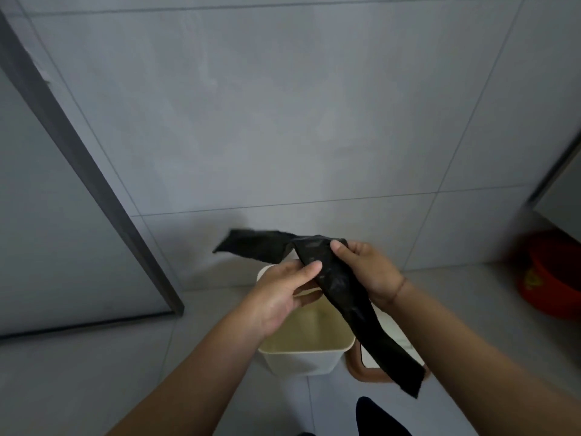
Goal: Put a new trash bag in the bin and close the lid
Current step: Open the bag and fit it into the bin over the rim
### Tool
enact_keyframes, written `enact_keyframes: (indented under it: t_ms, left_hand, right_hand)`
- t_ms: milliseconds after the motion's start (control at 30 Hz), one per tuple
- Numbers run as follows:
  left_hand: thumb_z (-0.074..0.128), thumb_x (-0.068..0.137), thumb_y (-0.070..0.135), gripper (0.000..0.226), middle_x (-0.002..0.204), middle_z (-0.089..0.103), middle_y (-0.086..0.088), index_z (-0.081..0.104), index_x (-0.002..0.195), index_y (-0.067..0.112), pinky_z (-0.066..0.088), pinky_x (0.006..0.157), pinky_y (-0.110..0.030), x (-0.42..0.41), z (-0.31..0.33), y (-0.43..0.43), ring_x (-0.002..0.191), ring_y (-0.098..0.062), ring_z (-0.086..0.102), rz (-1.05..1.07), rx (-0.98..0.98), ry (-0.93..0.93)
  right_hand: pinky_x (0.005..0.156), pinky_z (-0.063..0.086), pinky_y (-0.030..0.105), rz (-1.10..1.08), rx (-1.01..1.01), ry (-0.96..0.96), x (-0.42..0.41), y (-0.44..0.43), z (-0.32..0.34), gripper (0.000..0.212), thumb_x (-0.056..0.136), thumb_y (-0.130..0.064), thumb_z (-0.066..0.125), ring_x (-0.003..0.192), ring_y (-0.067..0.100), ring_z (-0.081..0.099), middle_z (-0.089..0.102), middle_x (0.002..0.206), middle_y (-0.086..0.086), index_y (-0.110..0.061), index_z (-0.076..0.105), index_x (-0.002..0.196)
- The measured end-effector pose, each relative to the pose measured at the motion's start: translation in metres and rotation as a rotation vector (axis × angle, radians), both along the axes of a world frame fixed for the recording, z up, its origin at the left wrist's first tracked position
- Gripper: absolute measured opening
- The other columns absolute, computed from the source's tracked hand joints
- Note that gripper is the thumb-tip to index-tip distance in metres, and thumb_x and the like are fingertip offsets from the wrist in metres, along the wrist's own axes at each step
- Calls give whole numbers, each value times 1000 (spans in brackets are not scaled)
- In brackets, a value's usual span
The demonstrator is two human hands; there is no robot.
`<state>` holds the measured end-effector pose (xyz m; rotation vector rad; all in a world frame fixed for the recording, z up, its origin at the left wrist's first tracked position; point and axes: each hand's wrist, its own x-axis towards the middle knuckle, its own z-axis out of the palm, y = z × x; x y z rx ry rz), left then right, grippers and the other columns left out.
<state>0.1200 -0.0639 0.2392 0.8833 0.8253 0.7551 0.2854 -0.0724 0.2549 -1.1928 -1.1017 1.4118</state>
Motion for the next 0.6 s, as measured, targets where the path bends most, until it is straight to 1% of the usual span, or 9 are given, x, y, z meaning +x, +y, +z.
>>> enact_keyframes:
  t_ms: [100, 167, 267, 333, 400, 467, 500, 533, 600]
  left_hand:
    - [68, 80, 19, 10, 82, 75, -3, 71, 83, 10, 55, 68, -26, -3, -1, -1, 78, -18, 68, 89, 27, 73]
    - [66, 83, 17, 11, 69, 74, 0, 66, 73, 12, 55, 60, -23, -3, 1, 2, 67, -14, 68, 152, 34, 90]
    - [64, 85, 19, 13, 74, 73, -6, 63, 77, 8, 58, 61, -26, -5, 14, 6, 64, -16, 69, 232, 16, 94]
    - [64, 84, 20, 20, 87, 70, -15, 65, 92, 2, 57, 67, -32, -9, 25, 9, 68, -22, 67, 254, -41, 57]
    - [66, 83, 22, 32, 87, 70, -20, 65, 103, -4, 57, 66, -33, -12, 34, 13, 66, -27, 67, 248, -94, 49]
    - [64, 84, 22, 29, 75, 72, -16, 68, 98, -3, 57, 56, -25, -12, 42, 19, 60, -23, 69, 225, -112, 61]
    - [61, 86, 22, 28, 77, 71, -14, 67, 100, -1, 56, 60, -25, -12, 46, 20, 64, -22, 68, 189, -130, 46]
    - [58, 89, 23, 27, 83, 67, -15, 64, 106, 3, 53, 70, -28, -10, 50, 22, 73, -22, 64, 132, -160, 9]
    - [50, 92, 31, 28, 90, 54, -15, 57, 107, 8, 43, 82, -31, -9, 55, 25, 84, -21, 54, 36, -195, -26]
  right_hand:
    - [46, 49, 17, -113, -3, -85, -7, -1, 4, 36, 93, -32, 49, 49, 10, 64, 71, 57, 0, -8, 67, 74]
    - [54, 53, 20, -103, -17, -87, -9, 0, 6, 42, 93, -39, 47, 58, 13, 67, 72, 66, 3, -6, 69, 79]
    - [60, 54, 21, 40, -95, 63, -8, -2, 14, 30, 92, -32, 51, 66, 12, 65, 70, 73, 2, -7, 66, 89]
    - [58, 53, 20, 43, -115, 70, -7, -6, 21, 18, 90, -26, 55, 63, 11, 62, 66, 68, -1, -11, 62, 84]
    - [67, 52, 22, -83, 20, -261, -1, -9, 23, 11, 86, -21, 61, 76, 14, 61, 63, 82, 1, -13, 57, 94]
    - [93, 44, 27, -144, 279, -760, 4, -13, 27, 45, 80, -10, 66, 108, 15, 50, 51, 118, 2, -24, 49, 119]
    - [103, 34, 31, -104, 406, -928, 4, -14, 29, 58, 79, -9, 67, 121, 13, 40, 43, 132, -1, -31, 45, 127]
    - [106, 28, 33, -59, 509, -1027, 1, -14, 31, 58, 79, -14, 67, 126, 10, 34, 41, 137, -6, -35, 47, 128]
    - [97, 36, 28, -39, 634, -1038, -6, -14, 32, 28, 81, -23, 64, 111, 4, 46, 58, 119, -10, -31, 64, 109]
